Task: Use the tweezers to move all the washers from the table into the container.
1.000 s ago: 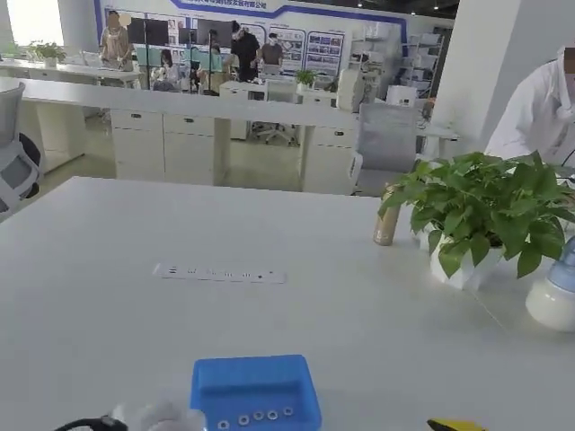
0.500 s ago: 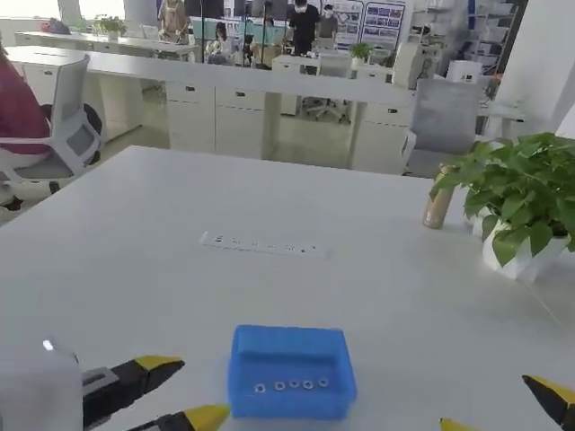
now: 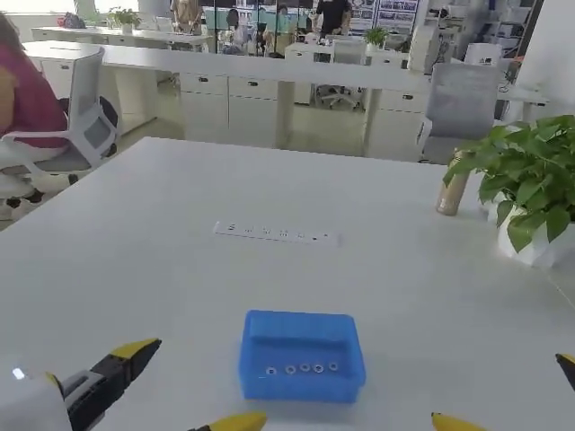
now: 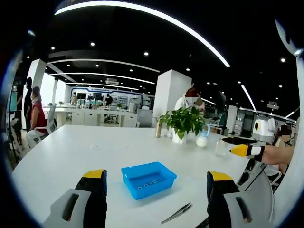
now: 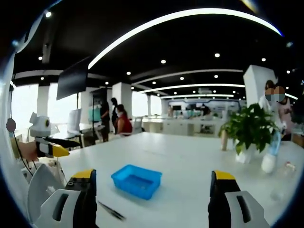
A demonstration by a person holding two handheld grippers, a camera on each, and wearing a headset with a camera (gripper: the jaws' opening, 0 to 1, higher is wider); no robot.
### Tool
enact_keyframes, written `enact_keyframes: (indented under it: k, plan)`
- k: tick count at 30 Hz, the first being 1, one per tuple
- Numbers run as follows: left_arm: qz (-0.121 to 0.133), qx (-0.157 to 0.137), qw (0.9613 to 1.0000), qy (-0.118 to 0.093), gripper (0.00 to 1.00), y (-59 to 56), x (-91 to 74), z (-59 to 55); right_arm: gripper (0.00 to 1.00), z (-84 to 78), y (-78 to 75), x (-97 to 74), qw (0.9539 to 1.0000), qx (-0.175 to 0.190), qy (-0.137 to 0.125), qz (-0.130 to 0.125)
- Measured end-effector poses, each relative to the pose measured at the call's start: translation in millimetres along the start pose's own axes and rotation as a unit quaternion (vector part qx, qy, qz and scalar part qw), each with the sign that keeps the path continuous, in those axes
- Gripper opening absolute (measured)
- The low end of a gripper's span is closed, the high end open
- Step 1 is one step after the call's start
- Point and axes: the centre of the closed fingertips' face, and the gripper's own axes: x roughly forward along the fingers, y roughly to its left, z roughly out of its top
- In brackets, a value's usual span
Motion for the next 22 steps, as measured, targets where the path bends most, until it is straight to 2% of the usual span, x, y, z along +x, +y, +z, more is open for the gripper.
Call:
enact_keyframes:
  k: [2,3,6,12,22]
  plan:
    - [0.005,-0.008,0.9998,-0.019,0.98,0.5,-0.3,6.5,0.99,0.7,-0.1,-0.3,1.0,-0.002,-0.002,-0.002]
    - [0.011,-0.011,0.9997,-0.019,0.99,2.1,-0.8,6.9,0.99,1.5,0.0,-0.8,1.0,-0.001,-0.004,-0.002]
    - [0.021,-0.006,0.9995,-0.022,0.99,6.0,-2.4,8.5,0.99,3.2,0.2,-0.8,1.0,0.002,-0.008,-0.002]
    - [0.024,-0.024,0.9988,-0.036,0.99,9.0,-6.9,12.4,0.99,2.6,0.8,-0.9,1.0,0.005,-0.006,-0.001]
    - [0.036,-0.029,0.9977,-0.05,0.99,17.0,-14.5,18.5,0.99,0.5,1.6,-2.0,1.0,0.004,-0.001,-0.005]
